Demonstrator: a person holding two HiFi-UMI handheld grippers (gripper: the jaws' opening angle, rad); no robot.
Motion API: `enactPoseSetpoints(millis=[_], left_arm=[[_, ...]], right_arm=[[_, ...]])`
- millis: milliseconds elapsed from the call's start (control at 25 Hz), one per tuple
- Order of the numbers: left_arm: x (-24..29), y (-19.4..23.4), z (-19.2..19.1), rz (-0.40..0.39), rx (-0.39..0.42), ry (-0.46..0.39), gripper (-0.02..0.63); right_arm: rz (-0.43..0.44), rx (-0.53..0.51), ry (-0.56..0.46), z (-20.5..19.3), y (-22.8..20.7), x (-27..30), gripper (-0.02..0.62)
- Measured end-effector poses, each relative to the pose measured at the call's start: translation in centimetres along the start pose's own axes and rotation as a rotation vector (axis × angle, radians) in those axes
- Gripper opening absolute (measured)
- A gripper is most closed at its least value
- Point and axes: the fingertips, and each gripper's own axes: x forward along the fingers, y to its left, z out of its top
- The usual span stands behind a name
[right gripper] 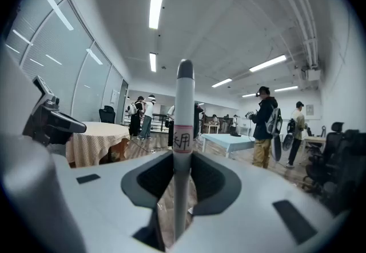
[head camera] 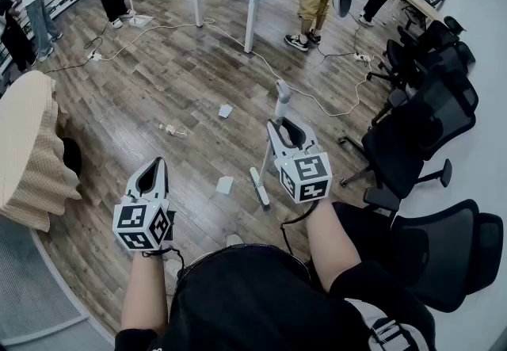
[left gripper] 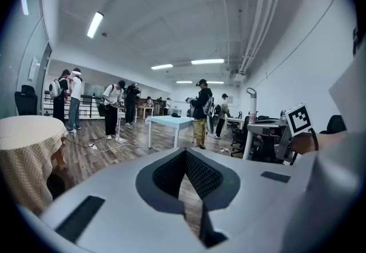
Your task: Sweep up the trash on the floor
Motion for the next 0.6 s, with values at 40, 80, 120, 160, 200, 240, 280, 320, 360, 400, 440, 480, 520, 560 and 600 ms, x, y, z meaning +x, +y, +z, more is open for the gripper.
enactPoseSetpoints(millis=[40, 80, 120, 160, 200, 240, 280, 320, 360, 400, 440, 480, 520, 560, 600], left_arm=[[-0.1, 0.0, 0.0, 0.004, 0.0, 0.0, -0.006], [-0.2, 0.0, -0.1, 0.007, 0.0, 0.0, -0.006], [-0.2, 0.0, -0.1, 0.01, 0.0, 0.0, -0.006], [-0.3, 0.0, -0.1, 0.011, 0.0, -0.001, -0.006], [-0.4, 0.0, -0.1, 0.013, 0.001, 0.0, -0.006], [-0.5, 0.1, -0.2, 0.014, 0.001, 0.001, -0.006], [-0.7, 0.1, -0.2, 0.014, 0.0, 0.003, -0.006], [-0.8, 0.2, -0.4, 0.015, -0.001, 0.006, -0.006], [-1.0, 0.3, -0.5, 0.016, -0.002, 0.008, -0.006], [-1.2, 0.3, -0.7, 0.017, -0.003, 0.01, -0.006], [-1.3, 0.4, -0.9, 0.019, -0.003, 0.012, -0.006], [-1.4, 0.4, -1.0, 0.021, -0.004, 0.014, -0.006], [-1.5, 0.4, -1.1, 0.022, -0.003, 0.016, -0.006], [-1.5, 0.4, -1.1, 0.024, -0.002, 0.017, -0.006], [-1.6, 0.4, -1.2, 0.026, -0.001, 0.019, -0.006]], right_arm=[[0.005, 0.008, 0.004, -0.2, 0.3, -0.2, 0.106], [0.011, 0.015, 0.007, -0.4, 0.6, -0.4, 0.106], [0.016, 0.023, 0.011, -0.6, 0.9, -0.6, 0.106], [0.02, 0.03, 0.014, -0.8, 1.1, -0.8, 0.106], [0.024, 0.037, 0.018, -1.0, 1.4, -1.0, 0.106], [0.027, 0.044, 0.021, -1.1, 1.7, -1.1, 0.106], [0.03, 0.051, 0.024, -1.3, 2.0, -1.3, 0.106], [0.033, 0.057, 0.026, -1.4, 2.3, -1.5, 0.106], [0.034, 0.064, 0.027, -1.5, 2.6, -1.6, 0.106], [0.034, 0.07, 0.027, -1.6, 2.8, -1.8, 0.106], [0.033, 0.075, 0.026, -1.8, 3.0, -2.0, 0.106], [0.033, 0.08, 0.026, -1.9, 3.2, -2.1, 0.106], [0.034, 0.084, 0.026, -2.0, 3.2, -2.2, 0.106], [0.035, 0.086, 0.028, -2.1, 3.3, -2.3, 0.106], [0.036, 0.088, 0.029, -2.2, 3.3, -2.3, 0.106]])
